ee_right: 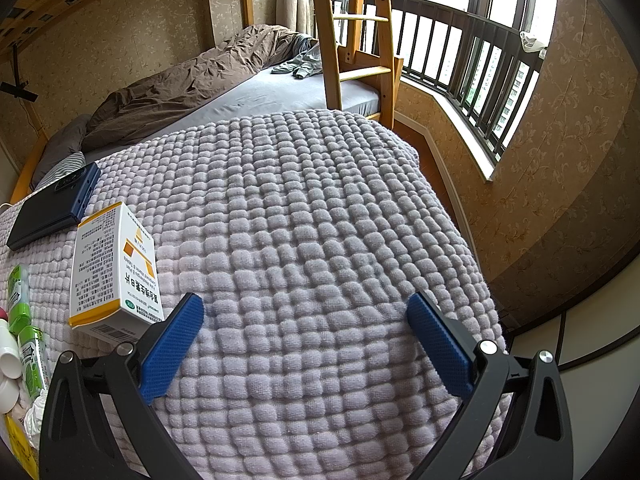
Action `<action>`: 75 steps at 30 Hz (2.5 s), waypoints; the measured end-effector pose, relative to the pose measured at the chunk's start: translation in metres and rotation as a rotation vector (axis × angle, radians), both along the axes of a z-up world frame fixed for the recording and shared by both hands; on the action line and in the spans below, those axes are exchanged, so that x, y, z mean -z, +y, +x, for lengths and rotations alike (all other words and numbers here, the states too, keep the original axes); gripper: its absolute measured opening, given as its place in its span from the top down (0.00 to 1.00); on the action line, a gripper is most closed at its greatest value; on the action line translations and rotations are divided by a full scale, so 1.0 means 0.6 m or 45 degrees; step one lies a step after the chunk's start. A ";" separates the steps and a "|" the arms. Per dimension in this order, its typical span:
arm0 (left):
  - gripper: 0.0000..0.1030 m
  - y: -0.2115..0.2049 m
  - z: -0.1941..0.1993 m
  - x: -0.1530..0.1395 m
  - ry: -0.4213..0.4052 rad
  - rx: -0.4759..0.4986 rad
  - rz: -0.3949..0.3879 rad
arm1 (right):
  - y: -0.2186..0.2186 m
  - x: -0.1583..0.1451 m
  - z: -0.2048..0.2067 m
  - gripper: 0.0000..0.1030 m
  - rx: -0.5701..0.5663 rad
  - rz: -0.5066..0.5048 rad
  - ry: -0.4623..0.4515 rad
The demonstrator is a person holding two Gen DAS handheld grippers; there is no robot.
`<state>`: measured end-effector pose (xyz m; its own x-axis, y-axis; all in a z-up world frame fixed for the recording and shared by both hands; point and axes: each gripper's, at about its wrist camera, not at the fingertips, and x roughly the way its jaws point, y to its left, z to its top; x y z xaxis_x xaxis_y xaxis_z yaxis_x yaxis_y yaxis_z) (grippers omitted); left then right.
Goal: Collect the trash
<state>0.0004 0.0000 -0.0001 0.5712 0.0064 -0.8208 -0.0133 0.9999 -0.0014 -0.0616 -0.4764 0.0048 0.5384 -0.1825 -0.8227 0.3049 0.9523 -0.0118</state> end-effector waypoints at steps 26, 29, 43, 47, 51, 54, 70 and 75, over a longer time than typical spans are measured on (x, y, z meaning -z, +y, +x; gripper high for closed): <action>0.01 0.000 0.000 0.000 0.000 0.000 -0.001 | 0.000 0.000 0.000 0.03 0.000 0.000 0.000; 0.01 0.000 0.000 0.000 0.000 0.000 -0.001 | 0.000 0.000 0.000 0.03 0.000 0.000 0.000; 0.01 0.000 0.000 0.000 0.000 0.000 -0.001 | 0.000 0.000 0.000 0.03 0.000 0.000 0.000; 0.01 0.001 0.000 0.000 0.000 0.000 -0.002 | -0.001 -0.001 -0.001 0.03 0.000 0.001 -0.001; 0.01 0.000 -0.003 -0.001 -0.001 0.031 0.001 | -0.002 -0.004 -0.003 0.04 -0.031 0.002 0.005; 0.01 0.003 -0.029 -0.028 -0.053 0.085 -0.017 | -0.008 -0.036 -0.026 0.04 0.003 -0.014 -0.075; 0.01 -0.145 -0.017 -0.081 -0.064 0.470 -0.077 | 0.111 -0.070 0.011 0.05 -0.293 0.052 -0.117; 0.08 -0.144 0.003 -0.049 0.017 0.426 -0.163 | 0.107 -0.044 0.021 0.20 -0.292 0.113 -0.057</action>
<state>0.0020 -0.0864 0.0294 0.5137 -0.2824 -0.8102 0.3143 0.9406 -0.1286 -0.0488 -0.4122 0.0314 0.5937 0.0207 -0.8044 0.0788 0.9934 0.0837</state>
